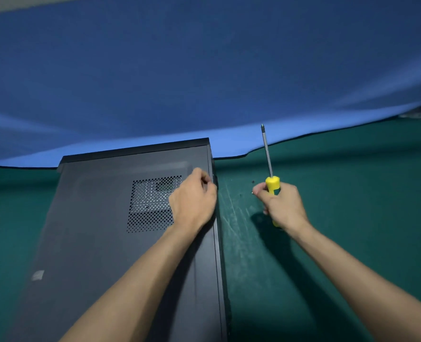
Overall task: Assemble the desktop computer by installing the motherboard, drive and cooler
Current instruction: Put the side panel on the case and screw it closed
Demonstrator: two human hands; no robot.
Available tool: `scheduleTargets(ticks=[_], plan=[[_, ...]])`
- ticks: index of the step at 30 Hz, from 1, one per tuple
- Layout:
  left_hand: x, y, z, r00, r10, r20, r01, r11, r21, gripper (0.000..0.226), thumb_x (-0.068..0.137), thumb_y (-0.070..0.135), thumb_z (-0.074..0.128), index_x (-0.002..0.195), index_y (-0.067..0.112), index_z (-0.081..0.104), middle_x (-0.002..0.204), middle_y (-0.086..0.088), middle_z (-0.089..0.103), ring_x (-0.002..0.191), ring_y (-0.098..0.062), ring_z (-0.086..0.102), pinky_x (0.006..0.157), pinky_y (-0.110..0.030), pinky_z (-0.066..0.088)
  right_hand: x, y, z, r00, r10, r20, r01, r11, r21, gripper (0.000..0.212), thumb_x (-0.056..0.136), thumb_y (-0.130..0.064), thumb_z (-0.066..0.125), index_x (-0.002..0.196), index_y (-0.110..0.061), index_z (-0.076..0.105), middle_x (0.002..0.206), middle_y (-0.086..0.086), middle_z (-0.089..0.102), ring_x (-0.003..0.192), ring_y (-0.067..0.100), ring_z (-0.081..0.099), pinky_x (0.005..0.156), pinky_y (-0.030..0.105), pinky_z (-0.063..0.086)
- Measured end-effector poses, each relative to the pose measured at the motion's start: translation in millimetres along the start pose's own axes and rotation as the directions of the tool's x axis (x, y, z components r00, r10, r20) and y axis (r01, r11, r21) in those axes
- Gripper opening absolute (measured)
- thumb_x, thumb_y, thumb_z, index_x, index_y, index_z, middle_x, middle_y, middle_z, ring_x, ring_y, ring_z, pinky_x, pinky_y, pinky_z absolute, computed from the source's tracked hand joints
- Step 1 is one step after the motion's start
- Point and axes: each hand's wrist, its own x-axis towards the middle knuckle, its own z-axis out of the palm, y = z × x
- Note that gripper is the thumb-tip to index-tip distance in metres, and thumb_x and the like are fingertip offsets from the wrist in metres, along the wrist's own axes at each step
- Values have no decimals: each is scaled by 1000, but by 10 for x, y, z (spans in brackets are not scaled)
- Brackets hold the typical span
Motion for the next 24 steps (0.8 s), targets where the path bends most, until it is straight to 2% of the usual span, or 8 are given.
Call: scheduleTargets(ticks=[2,4,6,10,15,18,22,24], plan=[[-74,59,-102,992,-31,126,42,996,-83,8,86,26,49,89,28,57,76,10,61,76,-18,56,71,-30,40,-306,-174,-8,999,-43,30,42,998,39,15,85,-16,66,70,-17,65,42,-8,48,38,9,46,50,24,42],[-206,108,-206,964,28,265,59,947,-315,15,89,21,48,81,24,60,64,6,60,64,-18,56,64,-29,43,-596,-340,9,996,-89,29,86,992,88,14,86,-12,65,72,-13,66,39,-7,46,36,8,44,43,17,39],[-385,118,-340,919,126,374,89,857,-508,30,95,18,43,70,19,60,50,2,56,43,-12,44,51,-25,36,-872,-478,50,990,-139,25,136,985,109,16,86,-10,65,71,-13,66,37,-8,46,35,6,42,40,13,36],[-725,-25,-688,840,253,480,163,726,-668,44,101,17,34,62,14,54,45,-5,55,28,-4,31,33,-14,24,-1391,-659,225,977,-212,29,207,972,115,21,87,-7,64,67,-14,64,39,-8,50,36,7,42,40,14,34],[-1091,-396,-1117,829,290,478,215,623,-752,44,102,17,33,62,11,50,39,3,43,32,-4,31,33,-13,23,-1990,-754,593,966,-258,-21,258,958,125,22,87,-7,63,66,-12,65,40,-2,48,39,12,43,44,19,39],[-1330,-605,-1317,858,335,388,178,514,-839,42,102,20,37,62,11,48,38,8,38,31,-2,27,33,-13,20,-2330,-803,804,966,-255,-44,258,933,251,15,88,-6,63,73,-10,66,40,-4,47,38,12,44,42,21,42],[-1580,-827,-1504,881,332,338,212,361,-908,35,99,23,44,68,8,53,44,0,48,29,-6,28,35,-14,17,-2690,-841,940,951,-301,-70,309,926,216,13,87,-14,65,75,-11,64,40,-2,48,38,13,44,42,18,40],[-1660,-911,-1579,906,254,339,271,267,-925,30,97,24,49,72,9,56,50,-3,55,29,-8,34,34,-14,20,-2813,-811,938,955,-289,-65,295,945,141,18,85,-23,67,75,-10,59,46,-1,51,43,14,45,46,21,40]])
